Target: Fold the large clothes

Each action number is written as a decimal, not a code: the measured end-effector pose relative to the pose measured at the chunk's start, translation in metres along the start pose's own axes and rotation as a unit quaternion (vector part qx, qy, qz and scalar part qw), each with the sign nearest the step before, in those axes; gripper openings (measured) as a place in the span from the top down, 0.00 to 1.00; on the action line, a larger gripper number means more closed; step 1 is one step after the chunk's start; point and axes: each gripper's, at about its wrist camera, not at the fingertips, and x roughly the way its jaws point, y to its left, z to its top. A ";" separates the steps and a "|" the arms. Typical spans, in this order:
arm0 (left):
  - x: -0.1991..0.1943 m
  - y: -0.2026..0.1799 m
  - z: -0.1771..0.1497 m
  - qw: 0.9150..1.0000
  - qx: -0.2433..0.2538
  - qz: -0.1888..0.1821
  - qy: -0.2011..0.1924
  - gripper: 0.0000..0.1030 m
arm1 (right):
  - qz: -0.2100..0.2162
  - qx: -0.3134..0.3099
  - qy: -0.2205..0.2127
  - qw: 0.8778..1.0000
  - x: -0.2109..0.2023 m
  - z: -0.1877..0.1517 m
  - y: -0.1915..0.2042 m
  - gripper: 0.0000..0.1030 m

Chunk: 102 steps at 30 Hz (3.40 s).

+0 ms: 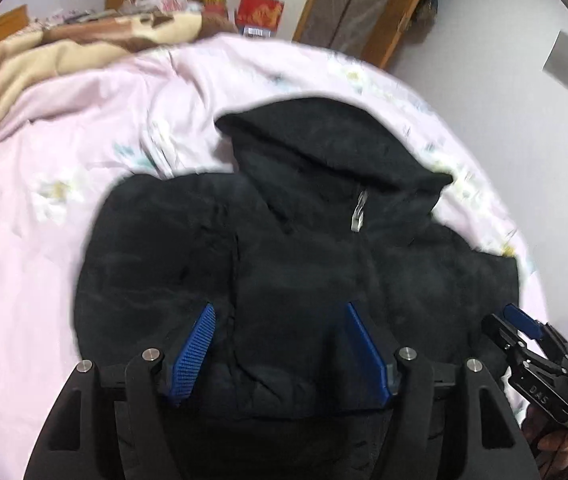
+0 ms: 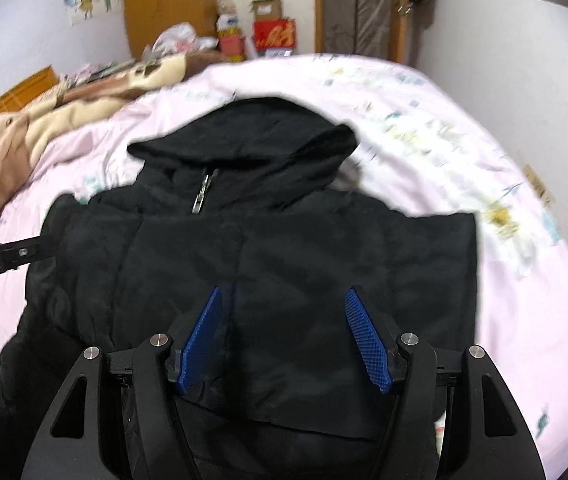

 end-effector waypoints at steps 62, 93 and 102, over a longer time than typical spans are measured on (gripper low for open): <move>0.186 0.043 0.247 0.996 0.010 0.010 0.090 0.28 | 0.067 0.073 0.073 0.992 0.185 0.202 -0.096 0.35; 0.095 0.016 0.227 0.999 0.027 -0.013 -0.031 0.93 | 0.081 0.063 -0.027 0.994 0.111 0.194 -0.077 0.93; 0.028 0.024 0.185 0.996 0.029 -0.031 -0.076 0.93 | 0.090 0.030 -0.067 0.993 0.042 0.163 -0.060 0.93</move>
